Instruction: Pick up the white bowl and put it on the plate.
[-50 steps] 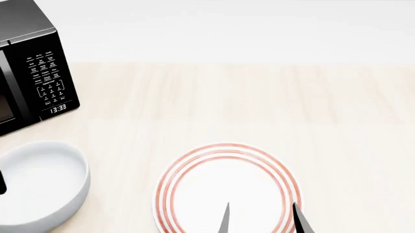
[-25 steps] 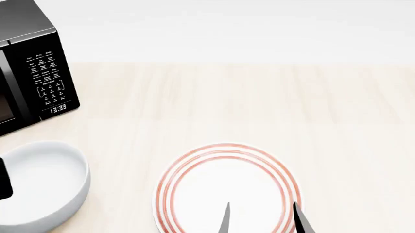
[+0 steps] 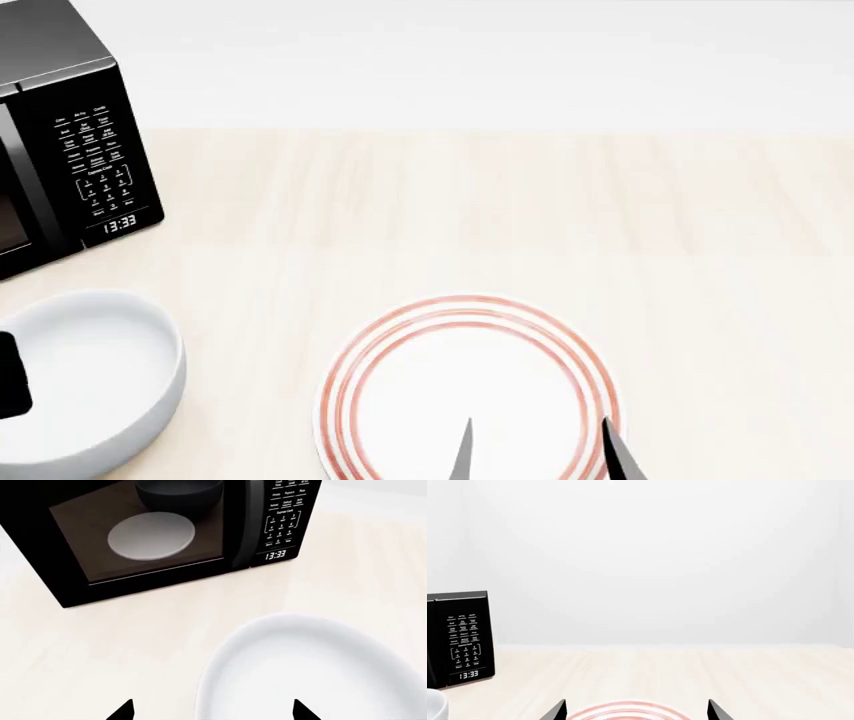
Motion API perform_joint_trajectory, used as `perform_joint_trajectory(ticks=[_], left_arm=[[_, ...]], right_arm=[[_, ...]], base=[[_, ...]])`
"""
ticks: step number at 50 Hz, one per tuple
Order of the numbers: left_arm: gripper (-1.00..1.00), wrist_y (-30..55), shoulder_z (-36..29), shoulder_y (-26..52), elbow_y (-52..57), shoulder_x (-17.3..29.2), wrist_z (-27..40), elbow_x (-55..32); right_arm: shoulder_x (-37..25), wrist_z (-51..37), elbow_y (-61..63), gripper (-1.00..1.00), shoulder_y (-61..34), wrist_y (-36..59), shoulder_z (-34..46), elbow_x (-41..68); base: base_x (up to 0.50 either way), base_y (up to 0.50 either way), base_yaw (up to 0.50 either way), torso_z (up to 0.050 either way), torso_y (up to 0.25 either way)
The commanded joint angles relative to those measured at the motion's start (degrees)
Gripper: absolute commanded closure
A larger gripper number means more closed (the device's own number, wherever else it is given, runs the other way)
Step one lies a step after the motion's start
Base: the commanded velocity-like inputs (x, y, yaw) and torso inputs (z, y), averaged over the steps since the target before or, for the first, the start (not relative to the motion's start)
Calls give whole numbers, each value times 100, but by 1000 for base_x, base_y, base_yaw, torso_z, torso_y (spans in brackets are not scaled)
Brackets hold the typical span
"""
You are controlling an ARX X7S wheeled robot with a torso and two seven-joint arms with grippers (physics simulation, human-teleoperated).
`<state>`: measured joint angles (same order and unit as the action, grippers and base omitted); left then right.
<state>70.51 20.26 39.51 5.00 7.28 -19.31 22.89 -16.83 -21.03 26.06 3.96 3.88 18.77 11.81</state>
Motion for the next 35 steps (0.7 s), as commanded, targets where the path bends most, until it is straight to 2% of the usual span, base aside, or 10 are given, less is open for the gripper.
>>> perform_joint_trajectory(ticks=[1,35], left_arm=[[-100,-141,148,-50,-127,-106,-60,15],[-100,-416,73,-70,-385,-104,164,-140]], right_arm=[[88,126,-40,-100,-16,-20,-101,-110],[26,66,-73,-100,-30,-55,-42,-52]], base=[[0,0,0,0,0],[0,0,0,0,0]])
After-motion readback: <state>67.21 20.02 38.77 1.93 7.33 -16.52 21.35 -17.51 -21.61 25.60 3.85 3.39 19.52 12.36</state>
